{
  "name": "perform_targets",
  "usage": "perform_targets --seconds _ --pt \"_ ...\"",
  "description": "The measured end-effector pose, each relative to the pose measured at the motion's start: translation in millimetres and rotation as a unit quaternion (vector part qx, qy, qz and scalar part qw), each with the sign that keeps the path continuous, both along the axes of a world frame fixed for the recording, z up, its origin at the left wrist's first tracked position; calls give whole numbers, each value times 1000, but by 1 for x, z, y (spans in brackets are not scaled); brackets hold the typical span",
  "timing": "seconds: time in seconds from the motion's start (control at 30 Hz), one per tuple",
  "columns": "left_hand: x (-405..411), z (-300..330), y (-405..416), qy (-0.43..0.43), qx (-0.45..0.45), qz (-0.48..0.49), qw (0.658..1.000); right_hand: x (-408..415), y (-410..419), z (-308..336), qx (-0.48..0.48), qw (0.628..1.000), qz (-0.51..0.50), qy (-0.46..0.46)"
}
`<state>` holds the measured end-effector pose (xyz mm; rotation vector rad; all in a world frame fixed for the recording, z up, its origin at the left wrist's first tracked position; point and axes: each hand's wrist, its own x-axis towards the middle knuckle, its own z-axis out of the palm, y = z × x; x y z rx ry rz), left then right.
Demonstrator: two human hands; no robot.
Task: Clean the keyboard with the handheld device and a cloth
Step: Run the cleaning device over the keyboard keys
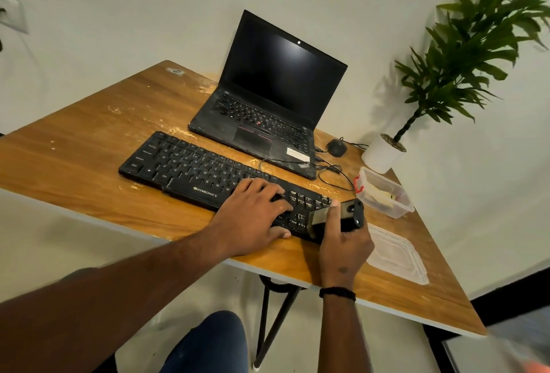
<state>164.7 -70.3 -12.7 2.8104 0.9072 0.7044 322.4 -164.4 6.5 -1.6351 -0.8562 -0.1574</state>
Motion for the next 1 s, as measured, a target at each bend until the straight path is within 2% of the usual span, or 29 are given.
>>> perform_targets --seconds 0.13,0.27,0.4,0.5,0.6,0.67,0.77,0.9,0.93,1.0 --pt "1 1 0 3 -6 0 1000 6 -4 9 -55 994 85 38" --pt "1 1 1 1 -7 -5 1000 4 0 16 -60 995 69 35" --pt "1 1 0 0 -2 -1 1000 10 1 29 -167 971 161 61" --pt "1 1 0 2 -5 -2 1000 10 5 34 -148 982 115 24" --pt "0 3 0 2 -6 1 1000 6 5 34 -206 963 164 49" --pt "1 3 -1 6 -10 -1 1000 6 3 37 -224 959 173 22" --pt "1 2 -1 6 -9 -2 1000 1 4 35 -171 982 76 -34" --pt "1 3 -2 9 -8 0 1000 -6 2 34 -203 965 164 39" --pt "1 3 -3 10 -9 -1 1000 -4 2 36 -208 964 164 28" --pt "0 4 -3 12 -10 -2 1000 -2 6 37 -196 976 93 -29"
